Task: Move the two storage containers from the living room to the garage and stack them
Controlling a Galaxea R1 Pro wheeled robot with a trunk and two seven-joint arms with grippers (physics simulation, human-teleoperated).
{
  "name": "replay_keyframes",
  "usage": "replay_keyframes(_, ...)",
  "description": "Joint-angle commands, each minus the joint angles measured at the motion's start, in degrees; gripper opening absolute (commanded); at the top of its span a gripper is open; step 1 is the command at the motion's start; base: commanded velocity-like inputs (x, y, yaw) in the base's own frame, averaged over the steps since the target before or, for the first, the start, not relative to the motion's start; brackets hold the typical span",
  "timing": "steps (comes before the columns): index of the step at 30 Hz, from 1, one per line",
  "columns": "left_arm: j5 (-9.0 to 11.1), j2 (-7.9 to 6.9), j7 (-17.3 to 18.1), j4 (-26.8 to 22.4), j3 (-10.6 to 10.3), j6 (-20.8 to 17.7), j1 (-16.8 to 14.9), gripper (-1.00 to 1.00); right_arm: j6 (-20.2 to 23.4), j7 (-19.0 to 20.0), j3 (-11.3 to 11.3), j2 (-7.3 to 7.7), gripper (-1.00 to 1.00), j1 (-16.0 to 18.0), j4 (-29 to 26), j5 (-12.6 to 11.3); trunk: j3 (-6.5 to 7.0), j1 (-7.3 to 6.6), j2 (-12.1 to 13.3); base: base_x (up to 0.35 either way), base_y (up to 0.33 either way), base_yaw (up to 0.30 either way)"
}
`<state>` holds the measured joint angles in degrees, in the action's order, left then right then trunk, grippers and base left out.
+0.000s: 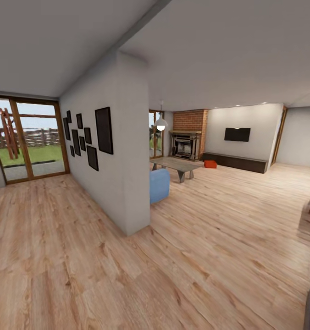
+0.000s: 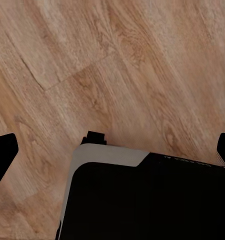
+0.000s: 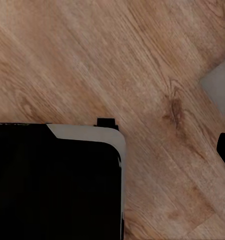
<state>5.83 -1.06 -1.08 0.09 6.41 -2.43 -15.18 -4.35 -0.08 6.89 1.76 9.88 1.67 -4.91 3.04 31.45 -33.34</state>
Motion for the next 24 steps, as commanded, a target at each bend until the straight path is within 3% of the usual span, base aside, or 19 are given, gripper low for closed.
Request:
replay_keyframes(1, 0.58, 0.0, -0.06, 0.02, 0.19, -0.21, -0.02, 1.0, -0.78, -0.01, 0.45, -0.01, 1.0, 0.06, 0.18, -0.52, -0.01, 0.04, -0.01, 0.323, 0.0, 0.0)
replay_keyframes(9, 0.58, 0.0, -0.06, 0.0, 0.19, -0.2, -0.02, 1.0, -1.49, -0.01, 0.66, -0.02, 1.0, 0.06, 0.15, -0.31, -0.01, 0.04, -0.01, 0.323, 0.0, 0.0)
replay_keyframes(16, 0.58, 0.01, -0.06, 0.0, 0.19, -0.2, -0.02, 1.0, -1.45, -0.01, 0.63, -0.05, 1.0, 0.05, 0.16, 3.09, -0.01, 0.04, -0.01, 0.323, 0.0, 0.0)
replay_keyframes(24, 0.58, 0.03, -0.06, 0.0, 0.19, -0.18, -0.02, 1.0, -1.45, -0.01, 0.65, -0.03, 1.0, 0.05, 0.17, 3.53, -0.01, 0.04, -0.01, 0.323, 0.0, 0.0)
